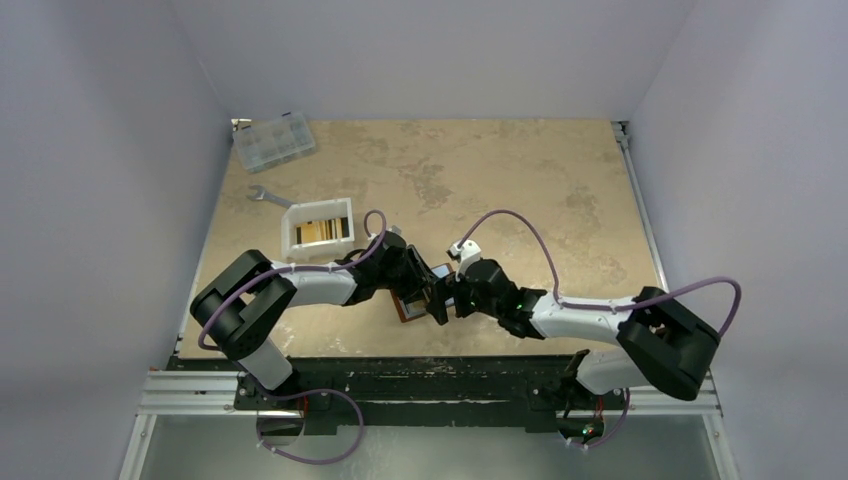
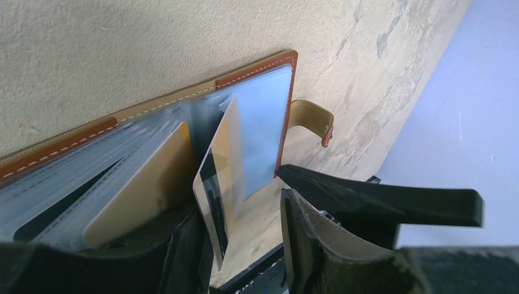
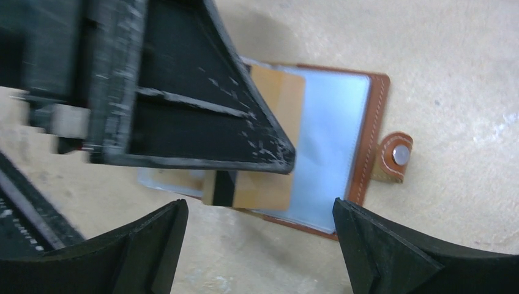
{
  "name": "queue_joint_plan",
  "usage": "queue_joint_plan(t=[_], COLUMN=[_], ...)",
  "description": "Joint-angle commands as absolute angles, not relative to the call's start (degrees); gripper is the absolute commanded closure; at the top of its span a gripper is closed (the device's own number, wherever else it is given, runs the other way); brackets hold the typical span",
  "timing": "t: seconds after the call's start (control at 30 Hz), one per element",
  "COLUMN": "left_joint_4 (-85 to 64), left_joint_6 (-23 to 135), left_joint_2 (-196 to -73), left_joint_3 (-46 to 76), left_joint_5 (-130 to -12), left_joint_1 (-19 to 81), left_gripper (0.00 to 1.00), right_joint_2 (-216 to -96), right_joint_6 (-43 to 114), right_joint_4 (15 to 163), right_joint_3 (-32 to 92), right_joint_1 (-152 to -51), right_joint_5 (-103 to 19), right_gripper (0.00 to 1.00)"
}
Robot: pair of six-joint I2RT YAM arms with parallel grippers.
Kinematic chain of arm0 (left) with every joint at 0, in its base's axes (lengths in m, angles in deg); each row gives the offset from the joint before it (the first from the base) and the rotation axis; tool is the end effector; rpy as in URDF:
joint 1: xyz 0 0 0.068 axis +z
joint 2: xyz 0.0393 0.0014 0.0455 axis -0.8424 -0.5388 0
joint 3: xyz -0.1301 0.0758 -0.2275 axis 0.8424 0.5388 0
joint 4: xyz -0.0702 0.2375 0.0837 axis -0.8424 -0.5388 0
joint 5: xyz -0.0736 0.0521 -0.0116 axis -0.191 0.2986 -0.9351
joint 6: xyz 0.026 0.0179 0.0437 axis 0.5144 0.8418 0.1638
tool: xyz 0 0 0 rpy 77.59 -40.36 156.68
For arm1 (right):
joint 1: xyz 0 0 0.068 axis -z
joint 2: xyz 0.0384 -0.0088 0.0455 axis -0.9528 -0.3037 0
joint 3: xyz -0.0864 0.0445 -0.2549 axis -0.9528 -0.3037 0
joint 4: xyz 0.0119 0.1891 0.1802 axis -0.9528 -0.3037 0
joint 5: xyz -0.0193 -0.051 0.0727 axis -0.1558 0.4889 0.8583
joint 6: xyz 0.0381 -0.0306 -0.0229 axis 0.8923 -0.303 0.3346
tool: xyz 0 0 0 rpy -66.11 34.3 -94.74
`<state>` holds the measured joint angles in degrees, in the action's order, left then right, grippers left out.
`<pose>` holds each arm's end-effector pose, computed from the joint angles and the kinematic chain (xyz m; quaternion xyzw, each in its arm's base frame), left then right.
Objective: Put the credit cards into the card holder
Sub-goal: Insert the credit card into the card holder.
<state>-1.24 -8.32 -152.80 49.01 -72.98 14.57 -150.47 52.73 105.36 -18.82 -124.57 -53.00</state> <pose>0.2182 -0.2111 0.1355 -0.2261 0.8884 -0.3789 0.1268 0.1566 0.1985 0.1651 -0.2007 0.8555 0.2713 0.3927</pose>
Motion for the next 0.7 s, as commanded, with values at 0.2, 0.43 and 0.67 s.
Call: queue_joint_plan(t=[0.2, 0.43, 0.67], left_joint_4=[-6.1, -10.1, -17.5], left_joint_6=[-6.4, -3.7, -0.4], left_joint_2=[-152.8, -152.0, -150.9], left_joint_3=[51.4, 50.5, 47.1], left_joint_5=[-72.4, -73.0, -74.5], left_joint_1=[14.9, 16.0, 18.5], left_gripper=[0.55, 0.57, 0.57], right_joint_2=[-155.8, -159.4, -161.0], right_joint_6=[54.8, 60.1, 61.4], right_joint_4=[106.1, 104.6, 105.9], right_joint_3=[-15.1, -14.3, -14.5], right_joint_1=[-125.5, -125.5, -125.5], right_joint_5=[-60.0, -60.5, -58.7], right_gripper=[0.03, 0.19, 0.37])
